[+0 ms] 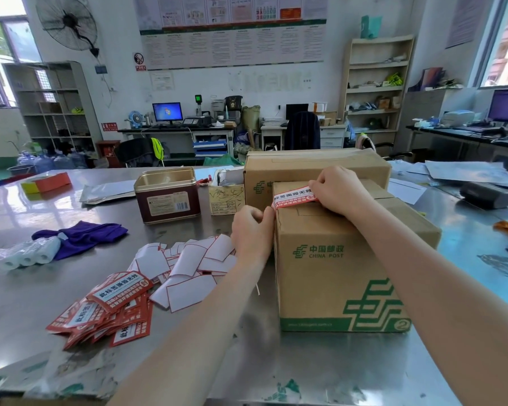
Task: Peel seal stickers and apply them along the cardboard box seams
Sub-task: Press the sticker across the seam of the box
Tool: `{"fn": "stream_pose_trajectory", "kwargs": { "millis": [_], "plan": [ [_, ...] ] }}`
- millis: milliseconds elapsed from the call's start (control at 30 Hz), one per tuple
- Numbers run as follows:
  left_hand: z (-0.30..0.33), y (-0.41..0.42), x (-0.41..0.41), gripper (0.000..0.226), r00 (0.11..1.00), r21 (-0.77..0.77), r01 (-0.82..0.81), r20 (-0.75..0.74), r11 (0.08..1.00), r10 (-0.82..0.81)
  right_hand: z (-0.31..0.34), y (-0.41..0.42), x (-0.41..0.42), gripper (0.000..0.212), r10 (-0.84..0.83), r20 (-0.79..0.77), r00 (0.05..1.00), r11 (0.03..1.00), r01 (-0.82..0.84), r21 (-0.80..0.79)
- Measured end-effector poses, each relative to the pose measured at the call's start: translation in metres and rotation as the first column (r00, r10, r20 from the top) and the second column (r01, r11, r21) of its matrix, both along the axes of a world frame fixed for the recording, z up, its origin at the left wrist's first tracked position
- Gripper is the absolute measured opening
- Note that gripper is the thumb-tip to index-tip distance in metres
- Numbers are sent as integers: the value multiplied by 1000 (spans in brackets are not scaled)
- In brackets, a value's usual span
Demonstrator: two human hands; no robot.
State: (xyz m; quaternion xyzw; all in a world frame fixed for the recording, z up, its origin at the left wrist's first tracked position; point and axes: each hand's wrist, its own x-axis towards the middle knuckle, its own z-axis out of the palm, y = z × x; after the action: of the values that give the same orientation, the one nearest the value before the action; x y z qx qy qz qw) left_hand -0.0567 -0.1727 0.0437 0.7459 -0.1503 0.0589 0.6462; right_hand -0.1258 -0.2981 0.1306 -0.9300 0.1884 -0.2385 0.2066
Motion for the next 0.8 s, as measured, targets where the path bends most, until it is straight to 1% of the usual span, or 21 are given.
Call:
{"fn": "stream_pose_trajectory", "kwargs": {
  "millis": [67, 133, 167, 200, 300, 333, 400, 500, 600, 667, 700, 733, 767, 800],
  "plan": [
    [-9, 4, 6, 31, 997, 74, -12, -79, 997, 18, 0, 1, 0, 36, -3, -4, 1000, 1000, 3, -3],
    [-16, 10, 11, 20, 995, 133, -7, -95, 991, 20, -1, 2, -1, 35, -5, 2, 1000, 1000, 5, -4],
    [-17, 12, 13, 13, 998, 125, -3, -66, 992, 11, -1, 1, -1, 35, -8, 7, 1000, 1000, 8, -4],
    [-15, 14, 13, 16, 1000, 103, 5, -13, 995, -3, -1, 1, -1, 36, -11, 10, 1000, 1000, 12, -3],
    [-6, 19, 11, 35, 980, 70, 67, 184, 995, -79, 0, 2, -2, 37, -19, 12, 1000, 1000, 19, 1],
    [-3, 20, 8, 41, 968, 71, 110, 221, 991, -123, 0, 2, -2, 37, -20, 15, 1000, 1000, 20, 4],
    [-2, 21, 1, 49, 938, 77, 203, 271, 976, -216, 0, 3, -3, 37, -20, 21, 1000, 1000, 20, 10],
    [-8, 21, -9, 51, 904, 89, 302, 288, 949, -315, 0, 4, -4, 37, -19, 28, 999, 1000, 19, 16],
    [-21, 23, -10, 53, 920, 113, 298, 231, 948, -316, 0, 4, -4, 38, -25, 36, 999, 999, 23, 32],
    [-27, 28, -5, 53, 930, 179, 296, 172, 938, -326, 0, 4, -5, 38, -30, 51, 998, 998, 28, 56],
    [-28, 30, -3, 51, 939, 233, 270, 153, 934, -309, 0, 4, -5, 38, -33, 61, 998, 997, 28, 73],
    [-27, 32, 0, 50, 948, 279, 217, 166, 935, -270, 0, 5, -6, 38, -36, 74, 997, 995, 29, 91],
    [-24, 34, 3, 49, 952, 295, 151, 214, 944, -219, 0, 5, -6, 38, -39, 90, 995, 994, 29, 107],
    [-19, 35, 4, 47, 946, 269, 93, 276, 959, -169, 0, 6, -7, 39, -44, 106, 993, 992, 30, 123]
  ]
}}
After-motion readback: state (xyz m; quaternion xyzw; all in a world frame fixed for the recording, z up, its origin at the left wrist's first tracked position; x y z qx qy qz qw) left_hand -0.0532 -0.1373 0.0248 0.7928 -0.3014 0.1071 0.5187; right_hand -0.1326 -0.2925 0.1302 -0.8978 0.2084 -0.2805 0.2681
